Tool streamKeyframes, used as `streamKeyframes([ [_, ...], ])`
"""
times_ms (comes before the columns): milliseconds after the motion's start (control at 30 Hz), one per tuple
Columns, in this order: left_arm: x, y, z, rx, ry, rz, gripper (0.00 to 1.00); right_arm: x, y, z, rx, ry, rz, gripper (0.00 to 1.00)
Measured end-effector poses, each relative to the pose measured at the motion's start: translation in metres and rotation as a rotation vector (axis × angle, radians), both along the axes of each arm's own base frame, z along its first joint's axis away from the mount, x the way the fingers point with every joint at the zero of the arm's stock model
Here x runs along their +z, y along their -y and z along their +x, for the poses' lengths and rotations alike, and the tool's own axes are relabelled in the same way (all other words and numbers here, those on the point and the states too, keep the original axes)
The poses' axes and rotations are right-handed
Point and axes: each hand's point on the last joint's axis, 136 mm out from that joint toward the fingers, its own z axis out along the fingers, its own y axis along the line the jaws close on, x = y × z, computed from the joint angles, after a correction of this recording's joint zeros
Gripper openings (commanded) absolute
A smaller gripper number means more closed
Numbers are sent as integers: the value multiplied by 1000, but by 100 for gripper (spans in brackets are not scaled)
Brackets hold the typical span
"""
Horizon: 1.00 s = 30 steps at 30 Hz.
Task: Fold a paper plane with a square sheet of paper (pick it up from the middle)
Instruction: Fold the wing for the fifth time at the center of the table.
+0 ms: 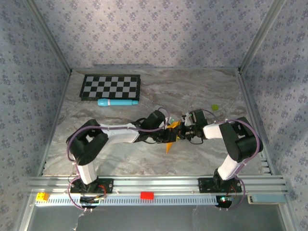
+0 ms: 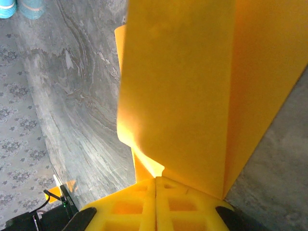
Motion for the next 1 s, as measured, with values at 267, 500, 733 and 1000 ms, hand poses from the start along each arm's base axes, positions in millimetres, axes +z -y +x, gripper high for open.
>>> streamKeyframes([
  [267,-37,-5,-4,-5,-55,83,4,0,0,0,-1,1,-3,8],
  [500,-62,-24,-14,5,-79,144,4,0,0,0,-2,1,-4,8],
  [733,-62,-32,-19,13,-52,129,5,0,1,0,-3,0,-5,8],
  [1000,-62,-39,-30,10,-33,152,5,-1,1,0,-3,-1,-6,8],
])
